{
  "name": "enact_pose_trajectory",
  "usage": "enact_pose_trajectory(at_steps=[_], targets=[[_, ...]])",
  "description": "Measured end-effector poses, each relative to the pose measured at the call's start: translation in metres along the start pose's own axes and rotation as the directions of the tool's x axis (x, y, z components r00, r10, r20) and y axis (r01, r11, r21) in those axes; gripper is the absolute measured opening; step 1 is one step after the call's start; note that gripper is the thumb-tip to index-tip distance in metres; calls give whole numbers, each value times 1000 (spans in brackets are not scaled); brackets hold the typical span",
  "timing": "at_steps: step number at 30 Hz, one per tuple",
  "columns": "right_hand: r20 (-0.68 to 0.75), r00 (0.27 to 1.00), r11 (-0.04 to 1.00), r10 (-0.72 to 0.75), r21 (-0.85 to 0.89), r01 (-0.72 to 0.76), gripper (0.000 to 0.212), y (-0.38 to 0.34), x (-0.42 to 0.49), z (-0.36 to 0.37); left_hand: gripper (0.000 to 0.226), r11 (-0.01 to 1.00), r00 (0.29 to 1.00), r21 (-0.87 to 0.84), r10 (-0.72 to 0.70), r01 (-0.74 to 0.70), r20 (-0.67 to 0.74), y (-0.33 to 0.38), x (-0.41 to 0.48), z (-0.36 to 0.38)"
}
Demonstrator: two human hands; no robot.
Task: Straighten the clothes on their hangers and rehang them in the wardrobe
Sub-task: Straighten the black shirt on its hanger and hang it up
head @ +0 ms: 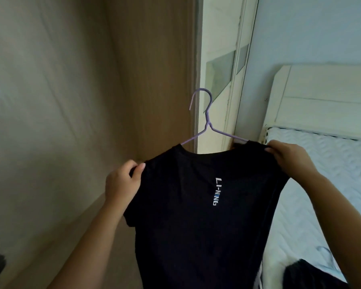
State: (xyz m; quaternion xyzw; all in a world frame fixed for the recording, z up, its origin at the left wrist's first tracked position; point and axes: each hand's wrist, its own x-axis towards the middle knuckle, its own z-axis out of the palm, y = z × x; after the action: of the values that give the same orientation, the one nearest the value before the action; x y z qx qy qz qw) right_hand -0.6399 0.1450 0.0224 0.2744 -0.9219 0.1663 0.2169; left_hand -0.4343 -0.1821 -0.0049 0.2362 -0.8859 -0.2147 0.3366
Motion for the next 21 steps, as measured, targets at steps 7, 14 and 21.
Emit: enact_pose_trajectory(at_steps=[7, 14, 21], targets=[[-65, 989, 972, 135, 204, -120, 21, 11, 46, -13, 25, 996, 996, -24, 92, -92, 20, 13, 77, -15], [-65, 996, 940, 66, 338, -40, 17, -6, 72, -12, 34, 974, 974, 45, 221, -223, 56, 43, 105, -22], [-53, 998, 926, 26, 377, -4, 17, -22, 102, -23, 20, 983, 984, -36, 179, -178, 10, 59, 125, -35]])
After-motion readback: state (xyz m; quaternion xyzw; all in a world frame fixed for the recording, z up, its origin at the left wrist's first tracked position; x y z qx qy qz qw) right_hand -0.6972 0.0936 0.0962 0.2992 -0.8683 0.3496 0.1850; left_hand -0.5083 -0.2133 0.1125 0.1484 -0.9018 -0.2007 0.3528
